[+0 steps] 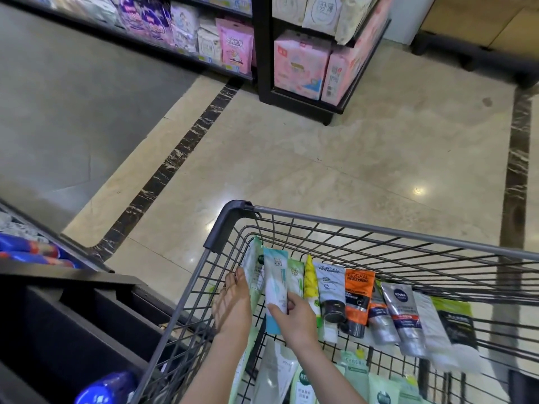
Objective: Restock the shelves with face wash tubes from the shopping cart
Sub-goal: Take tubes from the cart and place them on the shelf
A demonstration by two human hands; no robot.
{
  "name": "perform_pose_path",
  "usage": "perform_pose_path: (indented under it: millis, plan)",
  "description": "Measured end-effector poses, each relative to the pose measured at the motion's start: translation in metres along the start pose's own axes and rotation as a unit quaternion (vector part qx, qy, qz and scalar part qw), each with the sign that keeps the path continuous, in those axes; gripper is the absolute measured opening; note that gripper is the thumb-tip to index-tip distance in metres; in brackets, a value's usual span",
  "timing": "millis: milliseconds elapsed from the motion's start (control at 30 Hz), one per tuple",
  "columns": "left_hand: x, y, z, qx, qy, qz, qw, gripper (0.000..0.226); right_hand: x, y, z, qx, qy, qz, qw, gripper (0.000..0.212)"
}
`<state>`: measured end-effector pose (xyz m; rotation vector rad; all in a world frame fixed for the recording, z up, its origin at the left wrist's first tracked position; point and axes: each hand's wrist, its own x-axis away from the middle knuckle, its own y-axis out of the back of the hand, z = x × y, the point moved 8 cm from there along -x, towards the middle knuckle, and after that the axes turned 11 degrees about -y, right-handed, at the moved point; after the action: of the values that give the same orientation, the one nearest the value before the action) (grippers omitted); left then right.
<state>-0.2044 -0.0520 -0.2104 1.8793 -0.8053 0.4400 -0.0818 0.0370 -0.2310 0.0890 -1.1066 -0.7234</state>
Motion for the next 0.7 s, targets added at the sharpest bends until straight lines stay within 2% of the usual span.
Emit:
perform_pose_path:
  millis: [133,267,400,567,700]
  plan:
    - [0.006,-0.006,-0.001,-0.046,-0.077,0.002,0.996,0.048,0.006,0.009,-0.001,-0.018,0.0,0.007,1.0,0.031]
    - [0.014,-0.007,-0.005,-0.063,-0.15,0.012,0.987,0.06,0.017,0.02,0.001,-0.04,-0.001,0.01,0.999,0.037]
    - [0.034,0.011,-0.012,-0.102,-0.183,-0.043,0.977,0.057,0.036,0.035,0.005,-0.062,0.007,-0.007,0.998,0.048]
    - [0.077,0.044,-0.026,-0.07,-0.213,-0.084,0.971,0.057,0.074,0.055,0.014,-0.103,0.029,-0.029,0.994,0.046]
    - [0.123,0.081,-0.04,0.005,-0.233,-0.115,0.966,0.06,0.117,0.069,0.028,-0.166,0.065,-0.035,0.983,0.04]
